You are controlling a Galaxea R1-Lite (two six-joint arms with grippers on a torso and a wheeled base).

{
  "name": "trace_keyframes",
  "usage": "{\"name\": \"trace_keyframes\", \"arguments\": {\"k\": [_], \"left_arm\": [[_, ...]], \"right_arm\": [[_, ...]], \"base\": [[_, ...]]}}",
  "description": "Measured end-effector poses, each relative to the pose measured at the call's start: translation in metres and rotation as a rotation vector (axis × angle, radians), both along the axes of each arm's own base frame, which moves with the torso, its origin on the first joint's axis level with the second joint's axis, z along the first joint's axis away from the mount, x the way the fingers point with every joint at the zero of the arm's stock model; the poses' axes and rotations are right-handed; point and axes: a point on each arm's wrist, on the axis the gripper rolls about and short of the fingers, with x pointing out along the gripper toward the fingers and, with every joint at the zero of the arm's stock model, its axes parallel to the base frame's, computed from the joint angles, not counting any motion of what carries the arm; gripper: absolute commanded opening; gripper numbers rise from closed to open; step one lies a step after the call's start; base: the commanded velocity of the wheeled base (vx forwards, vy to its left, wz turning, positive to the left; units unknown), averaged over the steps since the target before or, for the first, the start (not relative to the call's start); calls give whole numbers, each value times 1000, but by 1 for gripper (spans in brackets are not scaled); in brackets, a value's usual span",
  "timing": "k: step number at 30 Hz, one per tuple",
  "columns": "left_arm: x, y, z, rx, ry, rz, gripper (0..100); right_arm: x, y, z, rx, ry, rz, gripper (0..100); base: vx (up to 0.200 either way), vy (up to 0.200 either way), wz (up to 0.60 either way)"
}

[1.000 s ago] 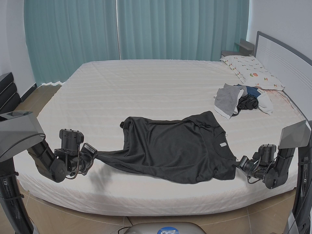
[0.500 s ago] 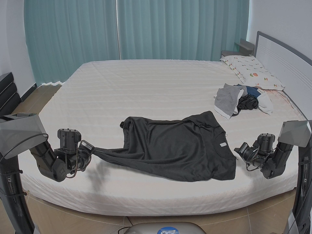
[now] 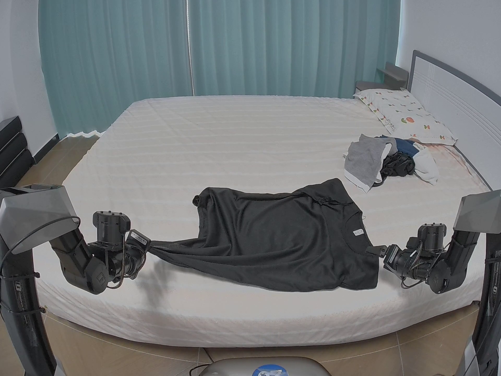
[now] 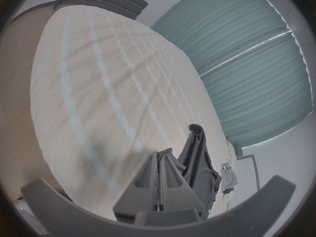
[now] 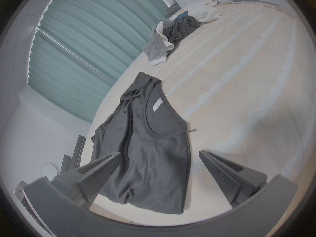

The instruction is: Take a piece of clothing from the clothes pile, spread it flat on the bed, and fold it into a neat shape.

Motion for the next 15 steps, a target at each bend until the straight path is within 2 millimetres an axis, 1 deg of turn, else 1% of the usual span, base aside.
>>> {"name": "trace_keyframes", "arguments": {"k": [4,7,8,11,15], "left_arm": [[-1,0,-1,1,7,-2,0],[-1,0,-1,0,8,-3,0],[-1,0,-1,1,8,-4,0],[-1,0,-1,1,7,-4,0],[-1,0,0,1,2,-4,0]], "right_arm": [[-7,2,-3,0,27,8,100],[-8,4,-6,0,37,16,100],[-7,5,-6,0,38,18,0],[-5,7,-10,-5,41,29,0],[4,9,-11,-8,32,31,0]], "base": [[0,0,0],[0,0,0],[0,0,0],[0,0,0],[0,0,0]]}}
